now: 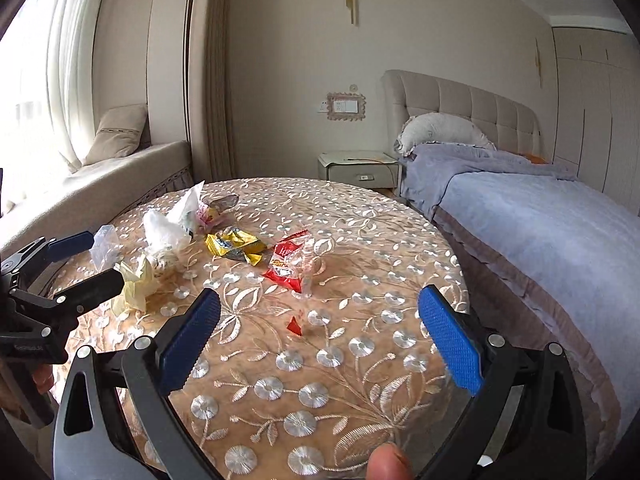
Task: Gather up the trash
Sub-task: 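Grasp the pale yellow paper with the left tool while the right tool grasps the red wrapper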
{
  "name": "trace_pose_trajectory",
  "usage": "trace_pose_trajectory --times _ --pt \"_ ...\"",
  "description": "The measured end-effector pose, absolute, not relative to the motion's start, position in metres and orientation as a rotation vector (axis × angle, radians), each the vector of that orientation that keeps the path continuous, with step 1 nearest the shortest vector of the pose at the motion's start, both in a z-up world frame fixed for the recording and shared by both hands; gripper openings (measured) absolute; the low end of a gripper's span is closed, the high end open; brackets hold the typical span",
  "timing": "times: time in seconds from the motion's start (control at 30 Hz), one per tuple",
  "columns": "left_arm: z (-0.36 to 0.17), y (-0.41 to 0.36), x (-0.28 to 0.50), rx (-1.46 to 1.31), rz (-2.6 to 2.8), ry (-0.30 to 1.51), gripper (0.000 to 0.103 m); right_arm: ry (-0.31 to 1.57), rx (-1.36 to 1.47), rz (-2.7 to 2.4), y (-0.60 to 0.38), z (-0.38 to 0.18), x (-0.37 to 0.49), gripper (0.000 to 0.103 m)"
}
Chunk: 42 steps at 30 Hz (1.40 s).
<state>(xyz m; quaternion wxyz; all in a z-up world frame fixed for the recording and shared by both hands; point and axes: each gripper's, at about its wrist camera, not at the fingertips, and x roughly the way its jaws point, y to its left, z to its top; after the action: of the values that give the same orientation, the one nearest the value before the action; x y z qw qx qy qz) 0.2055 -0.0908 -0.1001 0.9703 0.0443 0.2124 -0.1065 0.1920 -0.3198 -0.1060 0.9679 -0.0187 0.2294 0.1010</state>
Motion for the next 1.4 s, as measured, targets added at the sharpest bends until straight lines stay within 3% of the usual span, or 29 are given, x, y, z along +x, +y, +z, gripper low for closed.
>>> trace_pose_trajectory --times 0.53,0.7,0.8,1.3,1.33,1.4 --pt "-0.150 -0.026 0.278 0.033 -0.089 0.741 0.096 0.578 -0.089 0.253 -0.268 -0.127 0.246 0.098" --pt "-0.156 -0.032 0.284 0.031 -0.135 0.794 0.059 0.594 -0.094 0.265 -0.257 -0.130 0.262 0.098" --pt "-0.152 -0.039 0.279 0.081 -0.146 0.761 0.048 0.607 -0.100 0.271 -0.253 -0.132 0.271 0.098" --pt "-0.113 -0.041 0.267 0.075 -0.162 0.648 0.046 0.769 -0.063 0.146 -0.248 -0.161 0.354 0.098" --pt "-0.114 -0.041 0.267 0.074 -0.164 0.649 0.046 0.785 -0.047 0.133 -0.249 -0.163 0.359 0.091" --pt "-0.113 -0.041 0.266 0.071 -0.164 0.645 0.046 0.823 -0.035 0.115 -0.250 -0.170 0.369 0.061"
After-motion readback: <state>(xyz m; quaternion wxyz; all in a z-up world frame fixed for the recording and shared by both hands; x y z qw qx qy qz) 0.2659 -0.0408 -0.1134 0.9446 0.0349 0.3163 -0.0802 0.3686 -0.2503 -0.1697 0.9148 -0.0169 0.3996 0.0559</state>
